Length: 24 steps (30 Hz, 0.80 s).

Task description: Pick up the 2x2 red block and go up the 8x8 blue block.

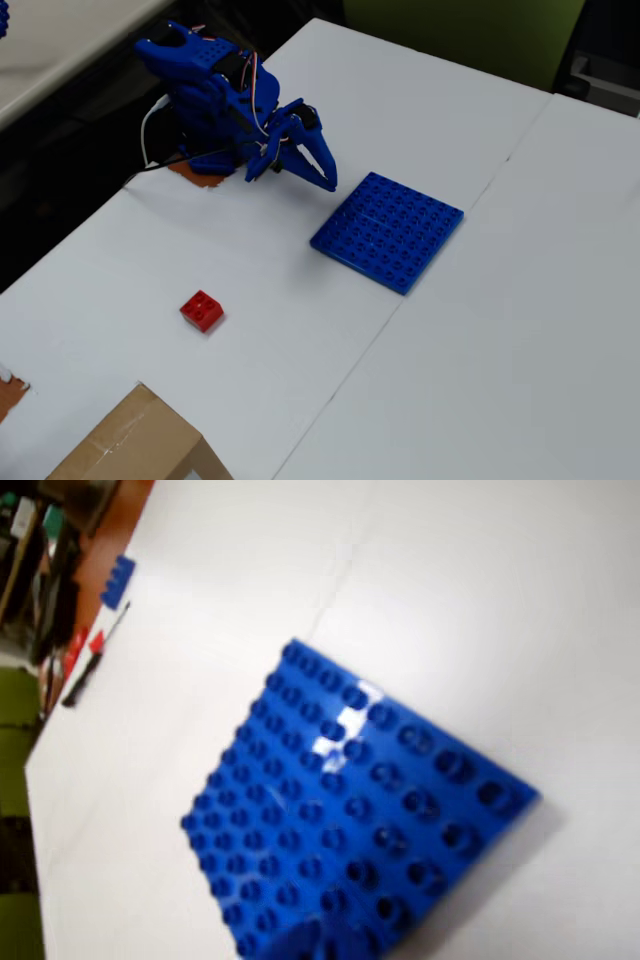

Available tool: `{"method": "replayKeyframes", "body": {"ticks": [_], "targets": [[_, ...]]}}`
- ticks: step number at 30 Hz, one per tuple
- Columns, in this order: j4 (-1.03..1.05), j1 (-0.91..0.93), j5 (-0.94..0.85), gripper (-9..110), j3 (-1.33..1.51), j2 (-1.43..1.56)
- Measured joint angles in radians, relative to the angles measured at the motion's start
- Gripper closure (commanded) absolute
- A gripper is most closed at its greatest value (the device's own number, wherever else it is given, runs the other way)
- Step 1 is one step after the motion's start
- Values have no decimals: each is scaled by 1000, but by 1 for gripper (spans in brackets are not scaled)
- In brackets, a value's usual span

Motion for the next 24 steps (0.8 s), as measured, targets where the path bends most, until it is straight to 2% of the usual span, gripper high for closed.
{"method": "replayKeyframes", "body": {"ticks": [5,11,24], "targets": [[129,25,-212,101,-201,-187],[376,117,-468,101,-557,-500],[784,443,-1192,97,-1134,-1081]]}}
